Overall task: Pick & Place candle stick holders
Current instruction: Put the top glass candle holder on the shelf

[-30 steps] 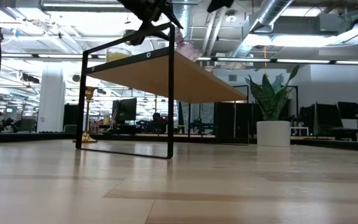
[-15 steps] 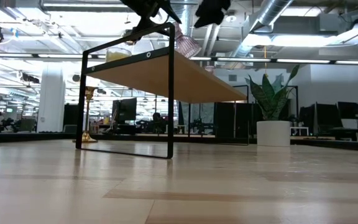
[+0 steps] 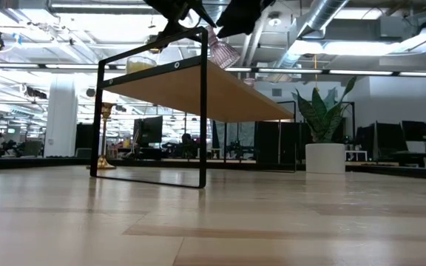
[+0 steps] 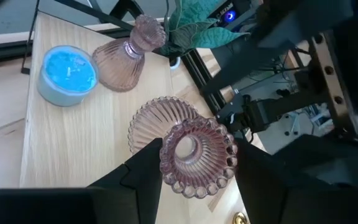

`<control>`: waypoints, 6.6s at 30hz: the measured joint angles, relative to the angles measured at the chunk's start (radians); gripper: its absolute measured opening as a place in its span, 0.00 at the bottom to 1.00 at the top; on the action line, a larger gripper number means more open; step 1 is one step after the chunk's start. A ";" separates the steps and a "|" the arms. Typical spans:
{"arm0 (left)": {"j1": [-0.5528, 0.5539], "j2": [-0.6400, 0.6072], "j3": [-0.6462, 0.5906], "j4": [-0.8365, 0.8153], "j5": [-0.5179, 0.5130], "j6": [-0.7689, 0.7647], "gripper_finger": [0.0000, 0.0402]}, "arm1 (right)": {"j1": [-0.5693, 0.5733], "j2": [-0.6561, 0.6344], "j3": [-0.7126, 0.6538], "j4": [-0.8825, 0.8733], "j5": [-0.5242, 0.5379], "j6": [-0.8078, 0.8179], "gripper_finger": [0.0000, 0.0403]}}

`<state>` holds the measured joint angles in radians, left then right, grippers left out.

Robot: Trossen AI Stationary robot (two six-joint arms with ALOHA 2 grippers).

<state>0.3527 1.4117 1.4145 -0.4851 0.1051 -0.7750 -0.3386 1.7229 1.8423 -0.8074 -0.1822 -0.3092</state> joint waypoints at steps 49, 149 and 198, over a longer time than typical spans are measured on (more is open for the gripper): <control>-0.001 -0.006 0.003 0.067 -0.026 0.065 0.59 | 0.024 0.081 -0.006 -0.047 0.026 0.037 0.27; 0.058 -0.409 -0.002 0.008 -0.344 0.195 0.72 | 0.053 -0.214 -1.136 1.529 0.179 0.280 0.27; 0.058 -0.408 -0.002 0.007 -0.348 0.195 0.72 | 0.035 -0.196 -1.060 1.425 0.130 0.261 0.27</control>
<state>0.4110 1.0035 1.4124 -0.4778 -0.2432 -0.5804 -0.3038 1.5269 0.7822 0.6177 -0.0518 -0.0484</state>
